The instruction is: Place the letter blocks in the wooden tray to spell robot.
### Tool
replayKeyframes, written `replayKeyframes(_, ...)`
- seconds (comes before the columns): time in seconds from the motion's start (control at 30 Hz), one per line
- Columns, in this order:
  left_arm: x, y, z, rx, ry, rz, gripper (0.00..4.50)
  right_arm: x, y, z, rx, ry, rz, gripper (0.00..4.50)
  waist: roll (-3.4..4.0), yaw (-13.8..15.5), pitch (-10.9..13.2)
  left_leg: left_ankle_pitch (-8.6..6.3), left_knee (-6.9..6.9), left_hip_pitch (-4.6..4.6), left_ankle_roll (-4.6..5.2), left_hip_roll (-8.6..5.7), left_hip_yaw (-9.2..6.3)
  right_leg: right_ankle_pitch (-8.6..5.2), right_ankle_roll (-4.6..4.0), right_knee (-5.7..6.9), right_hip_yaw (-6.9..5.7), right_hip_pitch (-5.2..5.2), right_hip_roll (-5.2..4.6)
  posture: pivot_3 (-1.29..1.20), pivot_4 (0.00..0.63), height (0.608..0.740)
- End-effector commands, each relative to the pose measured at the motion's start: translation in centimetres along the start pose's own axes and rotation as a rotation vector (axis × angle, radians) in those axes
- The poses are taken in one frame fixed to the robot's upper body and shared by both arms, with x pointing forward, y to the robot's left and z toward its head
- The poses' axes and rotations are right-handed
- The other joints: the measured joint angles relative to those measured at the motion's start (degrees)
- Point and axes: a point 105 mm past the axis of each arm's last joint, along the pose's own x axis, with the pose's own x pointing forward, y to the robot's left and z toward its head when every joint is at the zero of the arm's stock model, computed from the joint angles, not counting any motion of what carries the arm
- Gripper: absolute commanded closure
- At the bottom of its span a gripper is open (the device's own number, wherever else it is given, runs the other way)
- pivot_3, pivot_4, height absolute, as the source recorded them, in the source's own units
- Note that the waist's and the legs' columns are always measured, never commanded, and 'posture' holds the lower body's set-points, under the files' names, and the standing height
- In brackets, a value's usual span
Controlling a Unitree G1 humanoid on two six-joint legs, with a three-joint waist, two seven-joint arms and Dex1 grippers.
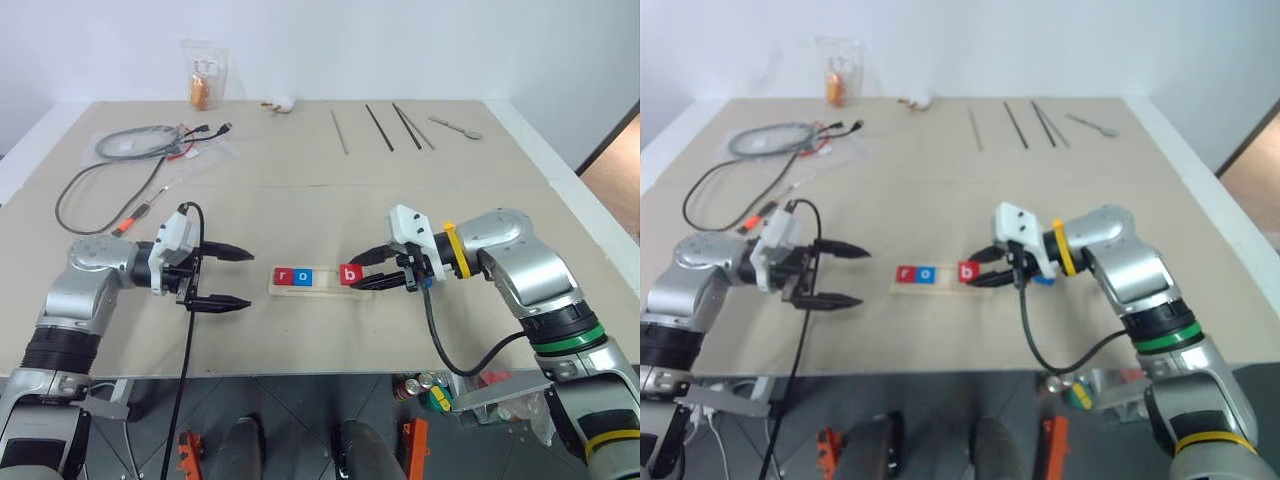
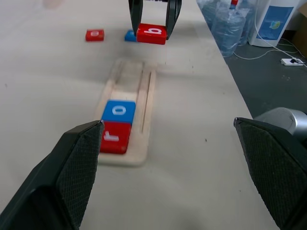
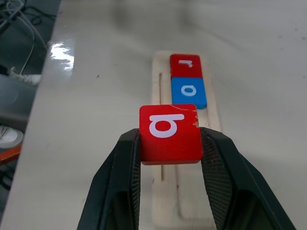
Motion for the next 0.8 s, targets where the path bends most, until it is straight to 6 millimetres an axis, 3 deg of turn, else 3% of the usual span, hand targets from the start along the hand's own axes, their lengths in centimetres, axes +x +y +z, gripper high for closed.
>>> replayKeyframes(0.03,-0.1,-0.4,1.0,0.057,-0.006,0.012,0.00,1.4,-1.0,0.4,-0.038,0.045,-0.026,3.30,0.00,-0.14,0.00,0.00,0.00,0.00,0.00,0.04,0.00,0.04,-0.04,0.01,0.03,-0.04,0.05,0.00,0.150,0.740)
replayKeyframes(0.53,0.4,-0.8,0.6,0.045,-0.035,0.054,0.00,3.0,-2.0,-1.0,-0.002,0.094,-0.055,3.30,-0.02,0.12,-0.01,0.01,0.00,0.00,0.01,0.07,0.02,0.06,-0.06,0.07,0.06,-0.08,0.10,0.00,0.150,0.740)
replayKeyframes(0.8,0.3,-0.1,0.3,0.050,-0.036,0.080,0.00,3.6,-2.6,-0.7,-0.013,0.084,-0.061,3.30,-0.02,0.11,-0.01,0.01,0.00,0.00,0.01,0.07,0.03,0.07,-0.06,0.07,0.06,-0.08,0.11,0.00,0.150,0.740)
